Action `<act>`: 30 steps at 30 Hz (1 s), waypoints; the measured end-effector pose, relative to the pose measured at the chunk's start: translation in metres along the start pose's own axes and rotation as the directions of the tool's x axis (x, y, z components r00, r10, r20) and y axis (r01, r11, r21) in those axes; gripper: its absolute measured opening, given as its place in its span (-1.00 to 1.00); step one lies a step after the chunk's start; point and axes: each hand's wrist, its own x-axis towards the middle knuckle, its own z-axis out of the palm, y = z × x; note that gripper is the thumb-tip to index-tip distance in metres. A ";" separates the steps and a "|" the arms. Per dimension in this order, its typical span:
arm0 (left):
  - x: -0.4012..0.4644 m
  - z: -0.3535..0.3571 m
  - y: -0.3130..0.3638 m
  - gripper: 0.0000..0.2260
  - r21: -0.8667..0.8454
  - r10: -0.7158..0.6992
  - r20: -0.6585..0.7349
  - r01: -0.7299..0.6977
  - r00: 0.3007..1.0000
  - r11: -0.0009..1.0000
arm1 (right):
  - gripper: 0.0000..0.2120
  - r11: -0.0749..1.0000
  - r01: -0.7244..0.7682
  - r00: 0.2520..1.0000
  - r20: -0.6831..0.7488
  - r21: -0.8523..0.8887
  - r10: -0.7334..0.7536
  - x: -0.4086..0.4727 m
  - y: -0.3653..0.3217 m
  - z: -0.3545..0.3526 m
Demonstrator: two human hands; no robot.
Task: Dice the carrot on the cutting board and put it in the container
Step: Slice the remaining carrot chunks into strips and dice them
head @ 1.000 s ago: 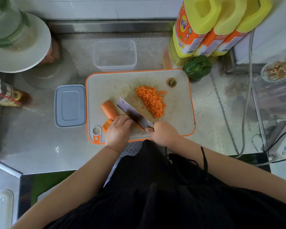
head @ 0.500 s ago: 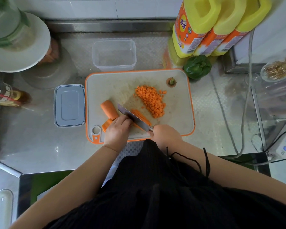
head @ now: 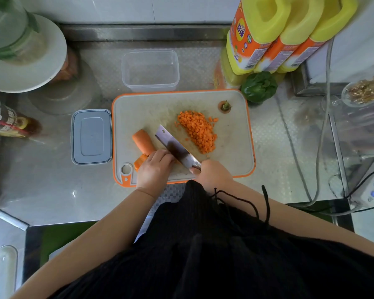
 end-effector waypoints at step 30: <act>0.002 -0.006 -0.003 -0.81 0.017 -0.002 0.049 0.002 0.999 1.000 | -0.69 0.998 -0.011 0.996 0.091 -0.054 0.016 -0.009 -0.006 0.006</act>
